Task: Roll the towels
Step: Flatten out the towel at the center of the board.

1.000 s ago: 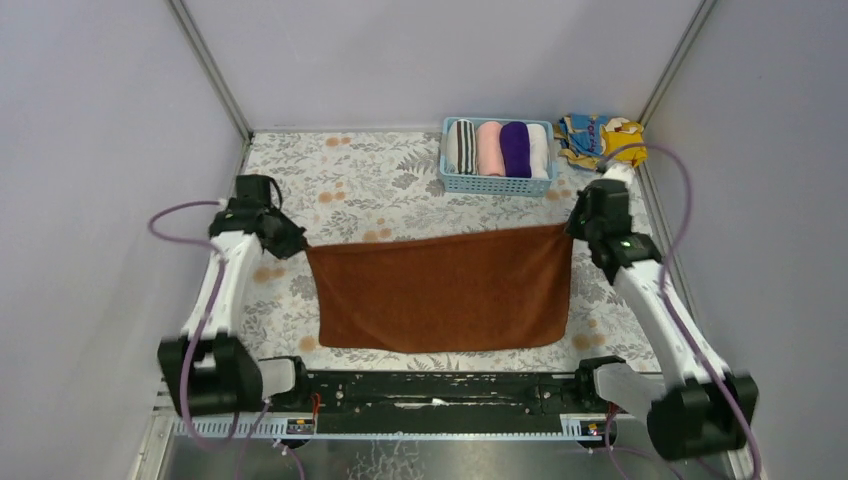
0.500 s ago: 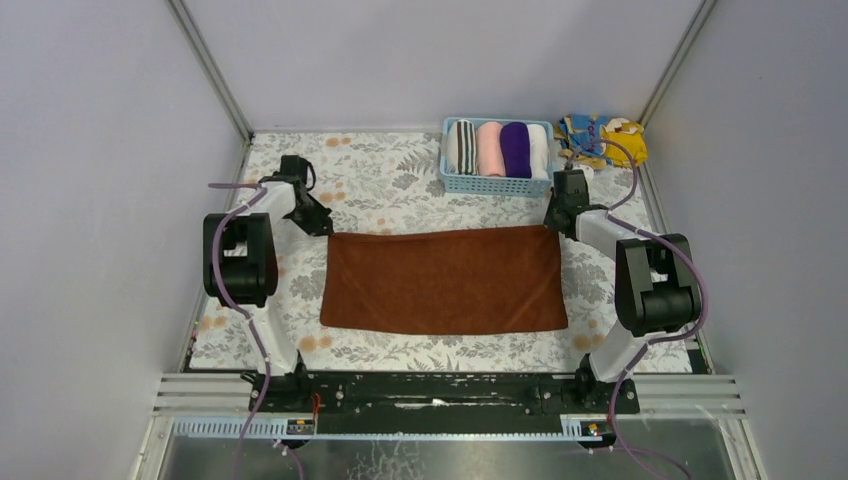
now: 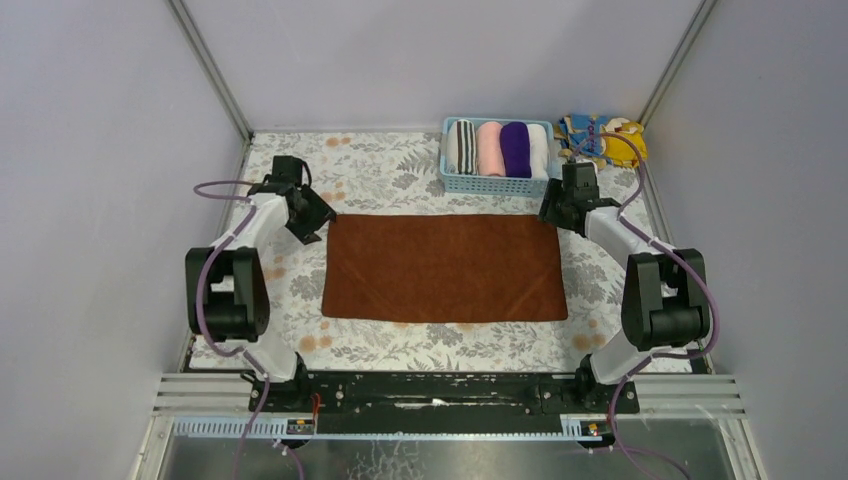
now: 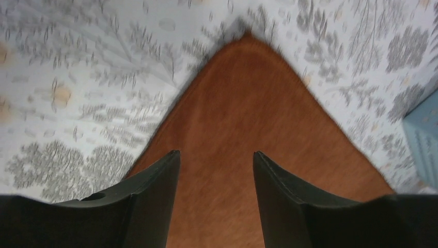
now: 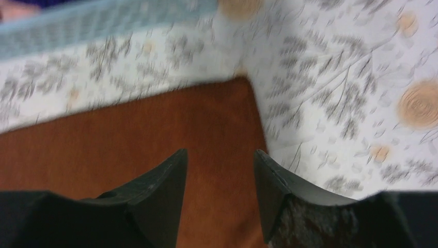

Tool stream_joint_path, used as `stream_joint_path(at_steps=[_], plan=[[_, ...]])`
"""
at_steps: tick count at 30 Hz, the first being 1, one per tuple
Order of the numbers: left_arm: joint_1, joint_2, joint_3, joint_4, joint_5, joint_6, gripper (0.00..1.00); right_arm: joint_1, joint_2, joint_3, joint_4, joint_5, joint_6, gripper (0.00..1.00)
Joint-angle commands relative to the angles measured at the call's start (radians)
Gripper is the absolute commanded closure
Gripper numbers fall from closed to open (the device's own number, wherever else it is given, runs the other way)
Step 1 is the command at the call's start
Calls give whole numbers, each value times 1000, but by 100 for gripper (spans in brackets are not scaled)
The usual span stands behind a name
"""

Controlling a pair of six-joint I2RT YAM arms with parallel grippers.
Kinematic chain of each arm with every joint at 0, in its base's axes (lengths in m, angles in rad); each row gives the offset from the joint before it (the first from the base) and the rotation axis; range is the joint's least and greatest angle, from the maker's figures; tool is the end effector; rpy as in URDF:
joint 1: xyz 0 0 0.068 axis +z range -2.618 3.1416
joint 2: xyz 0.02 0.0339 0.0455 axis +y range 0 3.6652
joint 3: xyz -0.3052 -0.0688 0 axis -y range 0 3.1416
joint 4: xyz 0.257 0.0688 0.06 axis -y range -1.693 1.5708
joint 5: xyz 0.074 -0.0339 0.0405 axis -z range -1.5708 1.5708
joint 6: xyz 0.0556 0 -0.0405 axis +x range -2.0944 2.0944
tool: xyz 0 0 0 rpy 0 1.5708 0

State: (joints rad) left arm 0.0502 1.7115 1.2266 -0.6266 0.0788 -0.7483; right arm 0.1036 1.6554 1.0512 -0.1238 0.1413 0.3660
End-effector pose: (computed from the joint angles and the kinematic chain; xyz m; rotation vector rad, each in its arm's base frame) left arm 0.3753 0.0145 0.2330 -1.0338 2.5148 -0.3181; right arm 0.3864 0.0323 0.2351 0.3716 2.2609 0.0812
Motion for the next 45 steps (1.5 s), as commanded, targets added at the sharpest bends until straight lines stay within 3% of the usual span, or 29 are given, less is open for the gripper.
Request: stream_joint_path(at_steps=[1,7,14,21,28,32,37,45], plan=[[-65,-152,-158,-10,2,36,46,-4,-139,-87,-115,-176,49,43],[-144,-274,-379,3,34,10,46,-4,-250,-208,-187,-286,113,36],[-155,-397,-576,5,50,-45,45,-4,-352,-388,-202,-331,175,27],[-158,-519,-674,-63,22,-143,45,-6,-426,-534,-259,-306,280,17],[-154,-640,-709,-164,-3,-243,45,-9,-628,-618,-349,-255,384,11],[-151,-690,-654,-209,-50,-240,45,-8,-653,-542,-356,-178,315,8],[-146,-615,-476,-234,-126,-127,41,-8,-540,-353,-331,-95,137,5],[-120,-151,-26,-174,-179,252,43,-17,-304,-159,-206,-143,-105,6]])
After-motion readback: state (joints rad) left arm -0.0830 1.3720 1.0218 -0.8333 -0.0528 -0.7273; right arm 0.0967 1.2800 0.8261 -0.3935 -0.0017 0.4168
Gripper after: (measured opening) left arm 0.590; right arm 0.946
